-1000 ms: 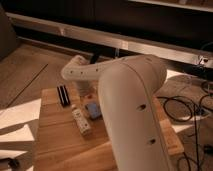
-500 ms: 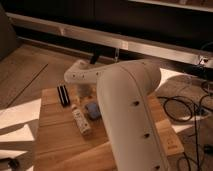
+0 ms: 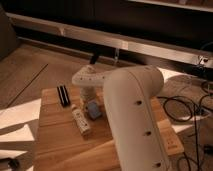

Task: Place the white sponge in the ceramic bowl

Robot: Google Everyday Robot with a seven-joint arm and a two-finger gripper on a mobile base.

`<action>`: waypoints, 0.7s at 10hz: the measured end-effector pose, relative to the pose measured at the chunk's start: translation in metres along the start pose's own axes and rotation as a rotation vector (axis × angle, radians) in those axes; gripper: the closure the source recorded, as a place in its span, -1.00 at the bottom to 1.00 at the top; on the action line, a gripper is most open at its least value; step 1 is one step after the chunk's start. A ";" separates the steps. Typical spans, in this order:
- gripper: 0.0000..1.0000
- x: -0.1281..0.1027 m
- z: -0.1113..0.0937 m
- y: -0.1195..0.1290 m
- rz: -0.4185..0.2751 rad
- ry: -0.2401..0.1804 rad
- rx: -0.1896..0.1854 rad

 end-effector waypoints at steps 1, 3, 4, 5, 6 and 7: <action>-0.30 0.001 0.005 -0.001 -0.007 0.013 -0.007; -0.29 0.004 0.013 -0.002 -0.018 0.036 -0.016; -0.17 0.004 0.016 -0.003 -0.021 0.043 -0.016; 0.10 0.003 0.016 -0.003 -0.023 0.047 -0.019; 0.29 0.001 0.015 -0.006 -0.022 0.043 -0.017; 0.50 0.000 0.013 -0.007 -0.018 0.039 -0.020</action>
